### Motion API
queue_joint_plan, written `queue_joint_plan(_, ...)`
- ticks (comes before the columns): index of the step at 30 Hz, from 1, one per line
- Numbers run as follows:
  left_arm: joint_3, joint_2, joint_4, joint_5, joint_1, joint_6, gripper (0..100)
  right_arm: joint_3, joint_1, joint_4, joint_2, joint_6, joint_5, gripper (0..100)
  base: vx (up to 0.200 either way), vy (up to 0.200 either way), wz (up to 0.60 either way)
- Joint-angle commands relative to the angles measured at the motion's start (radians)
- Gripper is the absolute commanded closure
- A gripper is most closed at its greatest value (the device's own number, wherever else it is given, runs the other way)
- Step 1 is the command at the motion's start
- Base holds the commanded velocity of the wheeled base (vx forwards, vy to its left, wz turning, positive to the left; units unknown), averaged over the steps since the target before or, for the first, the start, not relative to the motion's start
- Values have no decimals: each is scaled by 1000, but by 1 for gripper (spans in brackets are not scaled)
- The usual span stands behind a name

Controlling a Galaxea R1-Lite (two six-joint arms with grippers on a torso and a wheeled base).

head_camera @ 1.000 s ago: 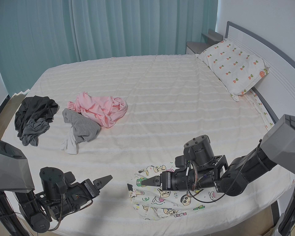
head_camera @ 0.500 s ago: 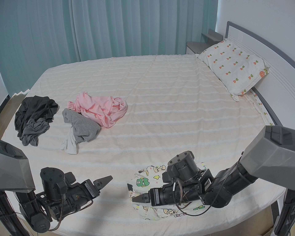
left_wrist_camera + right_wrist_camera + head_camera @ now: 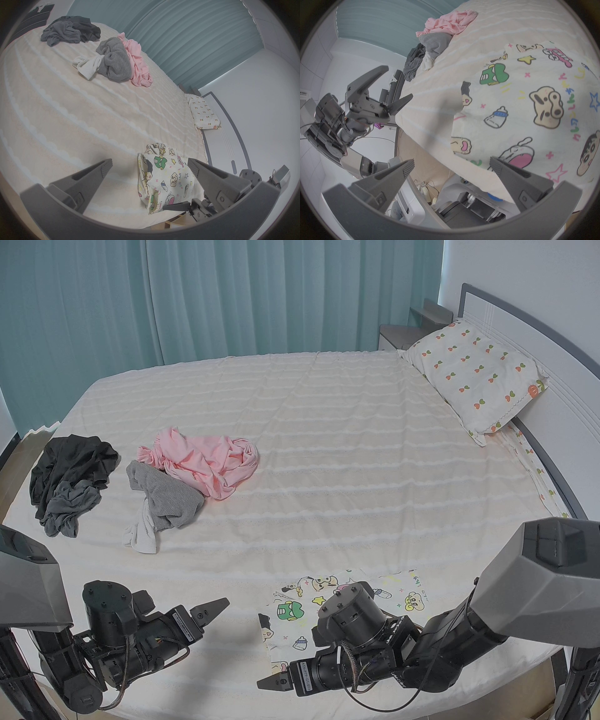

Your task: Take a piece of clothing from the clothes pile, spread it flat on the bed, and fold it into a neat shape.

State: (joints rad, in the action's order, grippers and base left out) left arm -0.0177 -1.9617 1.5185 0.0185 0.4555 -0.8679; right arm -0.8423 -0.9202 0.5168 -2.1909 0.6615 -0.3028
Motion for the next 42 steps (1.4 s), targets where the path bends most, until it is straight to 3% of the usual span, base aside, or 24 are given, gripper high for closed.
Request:
queue_joint_plan(1, 18, -9, 0, 0, 0, 0, 0, 6, -12, 0, -4, 3, -2, 0, 0, 0, 0)
queue_joint_plan(8, 18, -9, 0, 0, 0, 0, 0, 11, -23, 2, 92, 10, 1, 0, 0, 0, 0)
queue_joint_plan(14, 18, -8, 0, -2, 0, 0, 0, 0, 60, -4, 280, 20, 5, 0, 0, 0, 0)
queue_joint_plan(21, 18, -6, 0, -6, 2, -6, 0, -139, 165, -21, 161, 15, 17, 0, 0, 0, 0)
queue_joint_plan(23, 18, -2, 0, -11, -1, -6, 0, -248, 185, -67, 72, 13, 82, 0, 0, 0, 0)
queue_joint_plan(24, 18, -2, 0, -11, -1, -6, 0, -248, 185, -67, 72, 13, 82, 0, 0, 0, 0)
queue_joint_plan(25, 18, 3, 0, -15, -1, -25, 0, -334, 189, -132, 10, 13, 156, 0, 0, 0, 0)
queue_joint_plan(28, 18, 10, 6, -14, 0, -46, 0, -399, 204, -175, -43, 9, 225, 0, 0, 0, 0)
queue_joint_plan(36, 18, 1, 26, -17, 0, -46, 0, -386, 215, -175, -49, -17, 234, 0, 175, 0, 0)
queue_joint_plan(42, 18, 0, 28, -17, 2, -46, 0, -377, 228, -175, -69, -128, 264, 0, 67, 0, 0)
